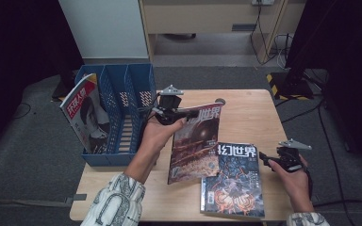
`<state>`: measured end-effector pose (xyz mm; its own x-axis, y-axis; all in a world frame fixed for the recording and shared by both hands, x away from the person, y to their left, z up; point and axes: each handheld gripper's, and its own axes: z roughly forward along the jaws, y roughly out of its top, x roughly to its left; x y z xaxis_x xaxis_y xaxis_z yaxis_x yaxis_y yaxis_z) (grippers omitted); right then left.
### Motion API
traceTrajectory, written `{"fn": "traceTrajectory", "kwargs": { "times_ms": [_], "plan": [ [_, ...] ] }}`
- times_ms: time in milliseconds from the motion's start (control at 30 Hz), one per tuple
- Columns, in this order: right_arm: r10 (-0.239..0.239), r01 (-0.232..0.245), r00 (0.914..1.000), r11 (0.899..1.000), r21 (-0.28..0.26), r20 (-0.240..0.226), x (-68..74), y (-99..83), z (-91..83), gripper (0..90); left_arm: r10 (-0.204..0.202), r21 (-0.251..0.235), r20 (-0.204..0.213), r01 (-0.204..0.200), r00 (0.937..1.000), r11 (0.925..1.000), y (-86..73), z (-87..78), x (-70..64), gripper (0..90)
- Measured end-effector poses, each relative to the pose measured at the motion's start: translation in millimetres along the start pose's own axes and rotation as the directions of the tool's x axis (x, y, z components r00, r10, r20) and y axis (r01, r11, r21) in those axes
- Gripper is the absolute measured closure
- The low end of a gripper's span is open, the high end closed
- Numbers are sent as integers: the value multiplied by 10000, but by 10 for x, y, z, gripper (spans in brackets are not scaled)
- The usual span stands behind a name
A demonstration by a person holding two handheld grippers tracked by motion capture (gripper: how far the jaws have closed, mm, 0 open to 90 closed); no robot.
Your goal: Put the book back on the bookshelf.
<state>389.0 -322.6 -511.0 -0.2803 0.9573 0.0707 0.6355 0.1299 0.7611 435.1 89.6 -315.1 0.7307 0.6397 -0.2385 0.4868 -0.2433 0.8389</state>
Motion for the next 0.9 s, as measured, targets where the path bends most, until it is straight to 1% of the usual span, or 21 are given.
{"fn": "traceTrajectory", "kwargs": {
  "times_ms": [233, 433, 500, 533, 667, 700, 733, 800, 833, 900],
  "plan": [
    [45, -45, 10000, 9999, 96, -2, -10, -10, 5, 188, -61, -220, -164, 57, 9998, 9997, 56, -128, 42, 838],
    [98, -99, 9999, 9999, 126, 35, -22, -17, 9, 184, -50, -465, -248, 39, 9997, 9989, 119, -243, 43, 839],
    [160, -161, 9999, 9998, 153, 51, -28, -21, 10, 182, 100, -494, -442, -122, 9990, 9987, 142, -275, 27, 838],
    [211, -212, 9998, 9996, 166, 71, -31, -23, 10, 181, 107, -510, -456, -130, 9989, 9986, 152, -290, 29, 838],
    [245, -250, 9996, 9991, 333, 161, -44, -41, 22, 168, -48, -726, -621, 2, 9981, 9974, 173, -361, 63, 838],
    [116, -122, 9998, 9992, 378, 170, -53, -49, 29, 163, -127, -815, -630, 75, 9979, 9966, 174, -380, 74, 838],
    [177, -186, 9996, 9989, 442, 201, -49, -54, 35, 160, -196, -875, -615, 142, 9979, 9961, 176, -398, 84, 838],
    [147, -160, 9996, 9985, 518, 251, -52, -65, 51, 154, -274, -966, -612, 214, 9977, 9951, 179, -427, 96, 839],
    [26, -42, 9996, 9983, 577, 277, -58, -73, 58, 154, -291, -988, -621, 228, 9976, 9948, 182, -437, 98, 838],
    [-19, 0, 9996, 9976, 699, 282, -57, -86, 74, 154, -284, -1019, -656, 216, 9974, 9946, 191, -453, 96, 839]
  ]
}}
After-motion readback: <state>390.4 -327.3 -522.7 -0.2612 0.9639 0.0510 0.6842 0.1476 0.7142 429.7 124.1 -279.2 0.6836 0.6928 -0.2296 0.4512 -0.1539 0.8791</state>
